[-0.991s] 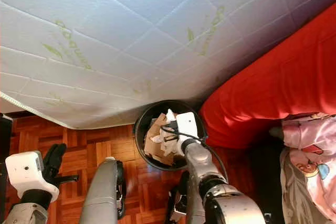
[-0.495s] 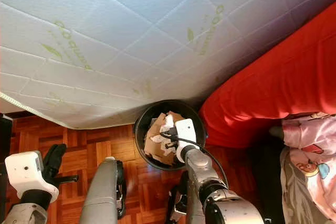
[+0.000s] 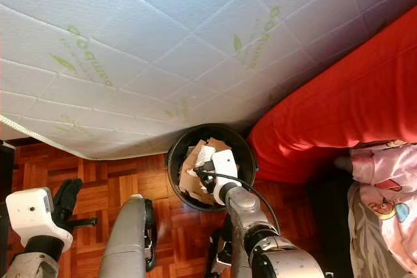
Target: Clean up the room
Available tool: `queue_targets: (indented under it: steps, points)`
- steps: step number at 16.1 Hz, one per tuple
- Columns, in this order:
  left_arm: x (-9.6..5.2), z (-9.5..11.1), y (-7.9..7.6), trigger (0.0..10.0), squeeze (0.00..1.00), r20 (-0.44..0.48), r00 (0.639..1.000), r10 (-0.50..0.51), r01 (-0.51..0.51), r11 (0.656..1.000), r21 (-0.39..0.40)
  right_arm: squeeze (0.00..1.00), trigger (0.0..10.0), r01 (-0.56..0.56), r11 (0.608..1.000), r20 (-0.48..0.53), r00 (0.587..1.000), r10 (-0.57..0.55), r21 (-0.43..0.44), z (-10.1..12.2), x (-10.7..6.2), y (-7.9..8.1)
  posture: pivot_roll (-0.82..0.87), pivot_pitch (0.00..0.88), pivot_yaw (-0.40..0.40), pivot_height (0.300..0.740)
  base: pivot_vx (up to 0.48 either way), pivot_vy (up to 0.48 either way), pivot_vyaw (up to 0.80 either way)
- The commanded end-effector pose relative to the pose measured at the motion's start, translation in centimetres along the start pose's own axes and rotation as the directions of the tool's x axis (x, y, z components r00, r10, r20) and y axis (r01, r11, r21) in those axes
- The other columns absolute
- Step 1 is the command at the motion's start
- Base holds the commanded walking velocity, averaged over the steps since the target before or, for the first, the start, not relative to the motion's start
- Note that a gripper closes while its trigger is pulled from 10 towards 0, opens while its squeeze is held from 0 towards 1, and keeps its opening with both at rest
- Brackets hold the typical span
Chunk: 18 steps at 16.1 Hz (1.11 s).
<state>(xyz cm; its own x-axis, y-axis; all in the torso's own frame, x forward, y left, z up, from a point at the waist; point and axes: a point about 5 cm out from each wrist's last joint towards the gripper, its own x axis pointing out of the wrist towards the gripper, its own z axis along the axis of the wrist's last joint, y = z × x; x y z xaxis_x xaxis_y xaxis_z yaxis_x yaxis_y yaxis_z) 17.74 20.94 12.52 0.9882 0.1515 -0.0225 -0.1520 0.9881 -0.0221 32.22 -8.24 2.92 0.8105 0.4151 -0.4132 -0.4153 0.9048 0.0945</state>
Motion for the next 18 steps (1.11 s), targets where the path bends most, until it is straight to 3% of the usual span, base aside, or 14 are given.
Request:
queue_targets:
  steps: [1,10,13,14,15,18]
  points:
    - [-0.7,-0.4,0.1,10.0,0.00,-0.033,0.999,0.006,-0.006,1.000,-0.004,1.00,10.0,-0.008,1.000,-0.069,0.998,0.010,0.018,-2.0,-0.4,0.3,0.36,0.507,-0.104,0.641,0.000,0.000,0.00]
    - [-0.7,-0.4,0.0,10.0,0.00,-0.035,0.999,0.003,-0.003,1.000,-0.003,1.00,10.0,-0.035,0.994,-0.115,0.993,0.023,-0.101,-2.3,-0.4,0.6,0.36,0.513,-0.102,0.641,0.000,0.000,0.00]
    - [-0.8,-0.4,0.0,10.0,0.00,-0.036,0.999,0.004,-0.004,1.000,-0.003,1.00,10.0,-0.050,0.966,-0.192,0.981,0.001,-0.254,-2.9,-0.5,0.5,0.36,0.519,-0.102,0.641,0.000,0.000,0.00]
    - [-0.8,-0.4,0.0,10.0,0.00,-0.037,0.999,0.004,-0.004,1.000,-0.003,1.00,10.0,-0.079,0.940,-0.247,0.969,-0.005,-0.331,-3.7,-0.8,0.5,0.36,0.519,-0.102,0.641,0.000,0.000,0.00]
    - [-0.8,-0.4,0.0,10.0,0.00,-0.037,0.999,0.004,-0.004,1.000,-0.003,1.00,10.0,-0.095,0.931,-0.277,0.961,-0.007,-0.352,-4.3,-0.9,0.5,0.36,0.520,-0.102,0.641,0.000,0.000,0.00]
    - [-0.9,-0.5,0.0,10.0,0.00,-0.039,0.999,0.004,-0.005,1.000,-0.005,1.00,10.0,-0.109,0.940,-0.283,0.959,0.014,-0.323,-4.7,-1.0,1.0,0.36,0.521,-0.103,0.641,0.000,0.000,0.00]
